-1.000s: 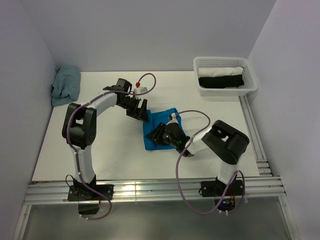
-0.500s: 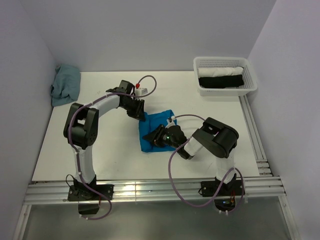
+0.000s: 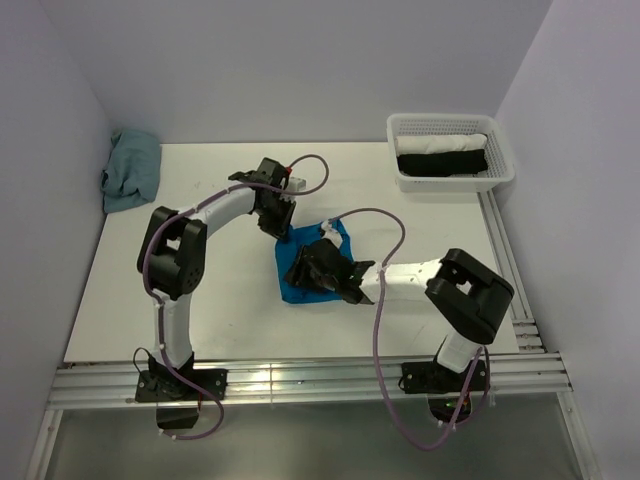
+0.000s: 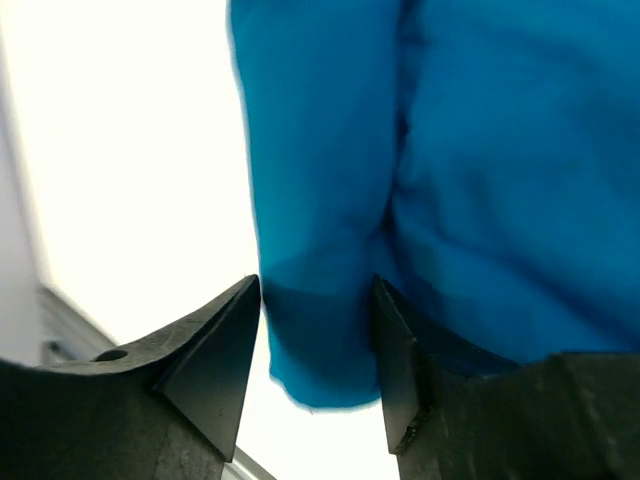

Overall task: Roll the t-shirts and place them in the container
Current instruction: Roll the tshirt

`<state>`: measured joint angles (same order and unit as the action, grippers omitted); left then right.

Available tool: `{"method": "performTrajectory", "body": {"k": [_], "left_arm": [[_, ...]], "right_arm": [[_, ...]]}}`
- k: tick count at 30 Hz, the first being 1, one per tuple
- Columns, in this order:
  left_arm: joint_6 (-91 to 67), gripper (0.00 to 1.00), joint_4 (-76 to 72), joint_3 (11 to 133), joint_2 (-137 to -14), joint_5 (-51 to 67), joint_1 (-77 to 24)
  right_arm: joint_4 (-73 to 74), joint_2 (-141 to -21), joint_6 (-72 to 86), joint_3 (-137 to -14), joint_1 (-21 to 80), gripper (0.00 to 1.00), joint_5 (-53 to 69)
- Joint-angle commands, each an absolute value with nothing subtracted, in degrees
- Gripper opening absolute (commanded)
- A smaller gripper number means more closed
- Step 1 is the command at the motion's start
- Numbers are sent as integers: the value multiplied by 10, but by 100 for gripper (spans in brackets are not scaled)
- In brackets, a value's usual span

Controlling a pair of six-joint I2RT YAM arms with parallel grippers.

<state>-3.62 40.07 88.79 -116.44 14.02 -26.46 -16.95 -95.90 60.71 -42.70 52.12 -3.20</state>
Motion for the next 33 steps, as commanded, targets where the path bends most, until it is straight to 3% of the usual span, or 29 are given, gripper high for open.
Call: {"method": "performTrajectory", "body": {"k": [1,10,20,33], "left_arm": [[-19,11,429,925,-1180,83,-267],[-12,14,449,940,-1198,83,-279],[-10,15,463,957,-1208,80,-285],[-11,21,478,984,-1229,85,-287]], "right_arm": [[62,-931,532,-503,561,56,-138],[189,-948,505,-635,589,59,-241],[195,-1064,470,-767,598,57,-311],[220,-1148,482,-800,611,56,-318]]}}
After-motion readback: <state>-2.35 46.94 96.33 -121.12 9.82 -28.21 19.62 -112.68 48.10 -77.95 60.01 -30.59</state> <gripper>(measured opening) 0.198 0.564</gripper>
